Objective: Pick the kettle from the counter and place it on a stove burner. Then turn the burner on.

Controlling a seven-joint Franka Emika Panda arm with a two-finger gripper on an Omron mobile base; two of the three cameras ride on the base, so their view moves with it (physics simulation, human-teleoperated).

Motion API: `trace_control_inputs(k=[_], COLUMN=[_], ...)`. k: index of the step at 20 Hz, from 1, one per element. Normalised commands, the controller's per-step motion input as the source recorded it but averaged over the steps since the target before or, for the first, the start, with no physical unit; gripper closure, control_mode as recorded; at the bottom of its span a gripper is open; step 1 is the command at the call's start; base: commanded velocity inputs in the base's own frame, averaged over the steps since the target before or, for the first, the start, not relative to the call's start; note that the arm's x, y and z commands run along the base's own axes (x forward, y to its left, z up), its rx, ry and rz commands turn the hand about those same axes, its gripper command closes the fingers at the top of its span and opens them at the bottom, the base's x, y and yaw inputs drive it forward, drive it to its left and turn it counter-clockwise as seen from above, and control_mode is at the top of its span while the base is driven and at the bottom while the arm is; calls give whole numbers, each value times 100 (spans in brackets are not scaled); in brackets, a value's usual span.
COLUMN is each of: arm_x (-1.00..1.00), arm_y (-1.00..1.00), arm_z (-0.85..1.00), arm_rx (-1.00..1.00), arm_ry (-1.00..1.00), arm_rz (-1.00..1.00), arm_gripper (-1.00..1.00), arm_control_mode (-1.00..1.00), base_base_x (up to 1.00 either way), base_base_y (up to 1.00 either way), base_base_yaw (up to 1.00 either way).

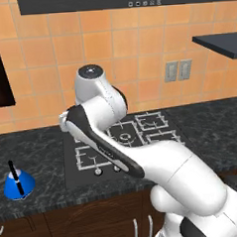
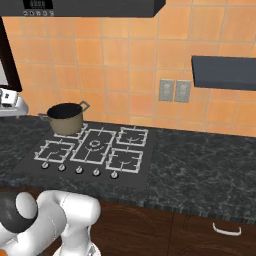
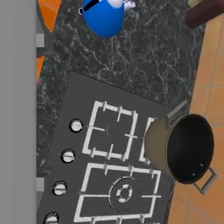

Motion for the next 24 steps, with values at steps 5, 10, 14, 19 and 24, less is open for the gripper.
trace_control_inputs(k=[5, 10, 14, 19, 24], arm_x=[58, 24, 0, -5, -22], arm_y=[87, 60, 21, 52, 77], arm_z=[-31, -73, -41, -18, -17], arm_rx=[0, 11, 26, 14, 0], arm_ry=[3, 9, 7, 12, 9], arm_rz=[-9, 0, 0, 8, 19], arm_gripper=[-100, -100, -100, -100, -100], arm_control_mode=[-100, -100, -100, -100, -100], base_base_x=[0, 0, 0, 0, 0], base_base_y=[0, 0, 0, 0, 0], base_base_yaw=[0, 0, 0, 0, 0])
